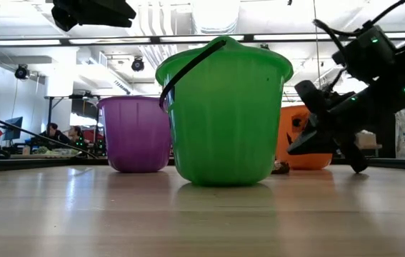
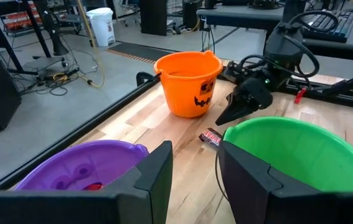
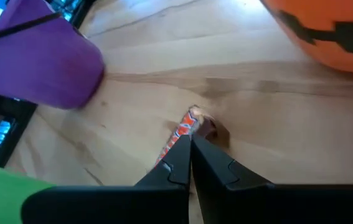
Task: Organize candy in baskets
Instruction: Put the brown chocolate bar into the orange bucket
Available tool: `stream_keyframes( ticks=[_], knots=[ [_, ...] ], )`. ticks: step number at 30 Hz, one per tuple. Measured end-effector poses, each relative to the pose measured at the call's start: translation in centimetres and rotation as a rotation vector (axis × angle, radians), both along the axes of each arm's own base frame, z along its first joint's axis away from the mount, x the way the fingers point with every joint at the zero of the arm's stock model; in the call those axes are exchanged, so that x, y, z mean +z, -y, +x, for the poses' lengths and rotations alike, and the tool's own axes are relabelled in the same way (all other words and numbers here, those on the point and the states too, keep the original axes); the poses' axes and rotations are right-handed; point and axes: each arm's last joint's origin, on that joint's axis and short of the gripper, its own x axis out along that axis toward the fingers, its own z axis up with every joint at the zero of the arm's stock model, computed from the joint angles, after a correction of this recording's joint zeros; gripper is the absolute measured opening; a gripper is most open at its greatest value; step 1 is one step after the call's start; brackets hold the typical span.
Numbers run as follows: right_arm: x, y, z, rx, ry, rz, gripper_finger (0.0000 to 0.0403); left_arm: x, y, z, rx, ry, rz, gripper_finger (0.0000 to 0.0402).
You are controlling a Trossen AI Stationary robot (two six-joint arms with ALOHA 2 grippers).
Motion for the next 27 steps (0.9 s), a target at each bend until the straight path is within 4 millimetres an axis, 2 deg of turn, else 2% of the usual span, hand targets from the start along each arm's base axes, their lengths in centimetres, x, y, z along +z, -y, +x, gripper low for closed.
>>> stream_keyframes(
  ticks=[13,27],
  knots=[
    [1.1,0.6,2.3,0.003,-0.099,-0.015,0.0009,0.0,0.0,0.0,0.001,0.002,-0.003,0.0116],
    [0.6,0.5,1.9,-0.037,-0.156,0.007,0.0009,0.0,0.0,0.0,0.002,0.002,-0.002,0.0116]
  ],
)
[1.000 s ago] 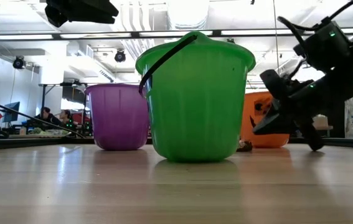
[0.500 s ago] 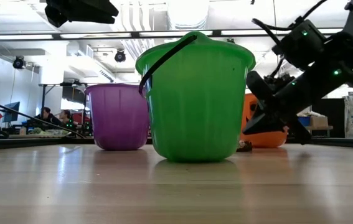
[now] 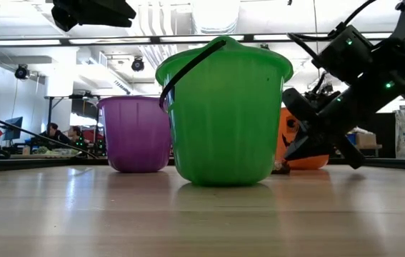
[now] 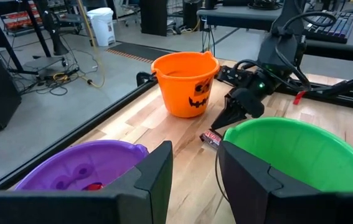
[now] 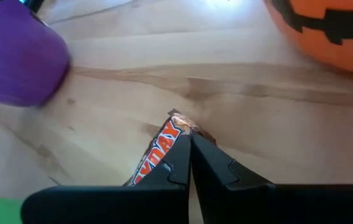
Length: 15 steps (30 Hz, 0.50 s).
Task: Organize candy in baskets
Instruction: Put the brown chocolate bar into the orange bucket
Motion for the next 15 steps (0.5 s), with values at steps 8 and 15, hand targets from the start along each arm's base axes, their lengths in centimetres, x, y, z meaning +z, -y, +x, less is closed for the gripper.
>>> stream_keyframes(
  ticks=[8,15],
  knots=[
    [-0.4,-0.8,-0.3,0.07,-0.056,0.044,0.0009,0.0,0.0,0.0,0.0,0.0,0.0,0.0116],
    [0.1,-2.2,-1.2,0.127,-0.104,0.114,0.0009,0.0,0.0,0.0,0.0,-0.001,0.001,0.0116]
  ],
)
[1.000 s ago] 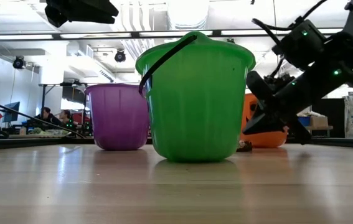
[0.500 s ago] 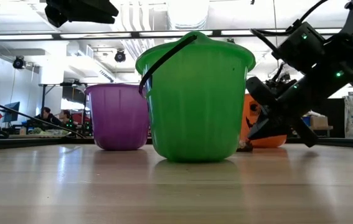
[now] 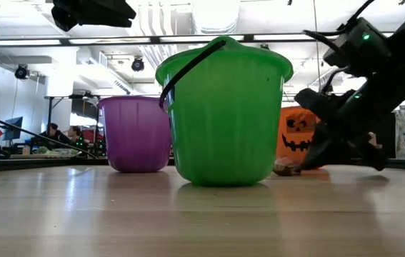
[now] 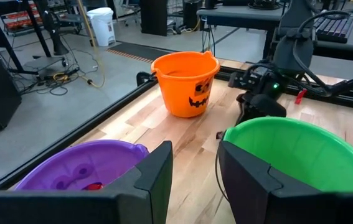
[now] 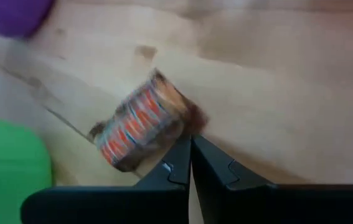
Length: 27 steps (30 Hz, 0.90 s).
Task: Organize candy in baskets
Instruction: Put the brown chocolate bar into the orange bucket
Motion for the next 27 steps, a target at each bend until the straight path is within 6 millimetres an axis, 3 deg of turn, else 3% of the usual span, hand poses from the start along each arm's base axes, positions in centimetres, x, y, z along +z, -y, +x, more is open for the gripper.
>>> stream_keyframes(
  ticks=[6,13,20,27],
  knots=[
    [1.1,-0.4,-1.2,-0.007,-0.027,0.019,0.0009,0.0,0.0,0.0,0.0,0.0,0.0,0.0116],
    [3.0,-0.8,0.5,-0.003,0.068,-0.078,0.0009,0.0,0.0,0.0,0.0,0.0,0.0,0.0116],
    [2.3,-1.0,2.7,-0.022,0.002,-0.16,0.0009,0.0,0.0,0.0,0.0,0.0,0.0,0.0116],
    [0.5,-1.0,2.9,-0.05,-0.062,-0.146,0.0009,0.0,0.0,0.0,0.0,0.0,0.0,0.0116]
  ],
)
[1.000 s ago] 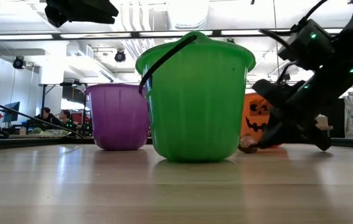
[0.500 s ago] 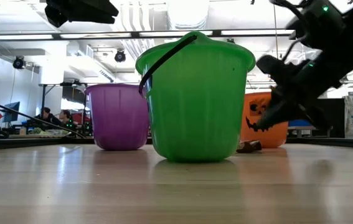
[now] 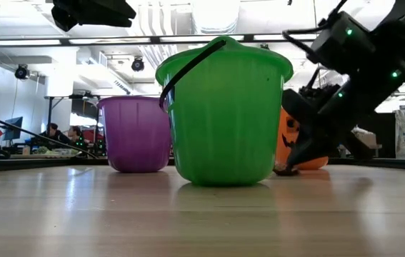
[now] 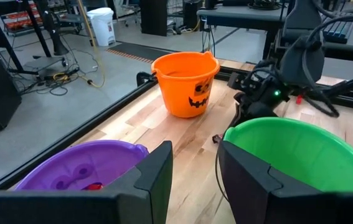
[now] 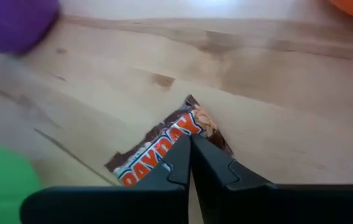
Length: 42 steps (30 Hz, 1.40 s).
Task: Organize candy in baskets
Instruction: Put the brown chocolate bar into the orange bucket
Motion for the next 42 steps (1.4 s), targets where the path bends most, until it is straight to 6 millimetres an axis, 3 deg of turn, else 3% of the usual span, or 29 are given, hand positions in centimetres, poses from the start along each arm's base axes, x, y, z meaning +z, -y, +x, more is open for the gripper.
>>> stream_keyframes(
  ticks=[9,17,23,28,35,42],
  knots=[
    [0.3,-0.2,-1.1,0.021,-0.081,0.045,0.0009,0.0,0.0,0.0,-0.001,0.0,-0.001,0.0116],
    [2.7,-1.4,-4.2,0.035,-0.163,0.12,0.0009,0.0,0.0,0.0,-0.002,0.0,-0.001,0.0116],
    [4.6,-1.7,-4.8,0.123,-0.101,0.208,0.0009,0.0,0.0,0.0,-0.002,-0.002,0.001,0.0116],
    [4.9,-1.6,-5.3,0.176,-0.134,0.28,0.0009,0.0,0.0,0.0,-0.003,-0.002,0.002,0.0116],
    [4.4,-1.6,-4.9,0.122,-0.226,0.263,0.0009,0.0,0.0,0.0,-0.003,-0.004,0.003,0.0116],
    [5.9,-1.7,-3.1,0.109,-0.29,0.196,0.0031,-0.1,0.0,-0.1,-0.005,-0.023,0.017,0.0116]
  ],
)
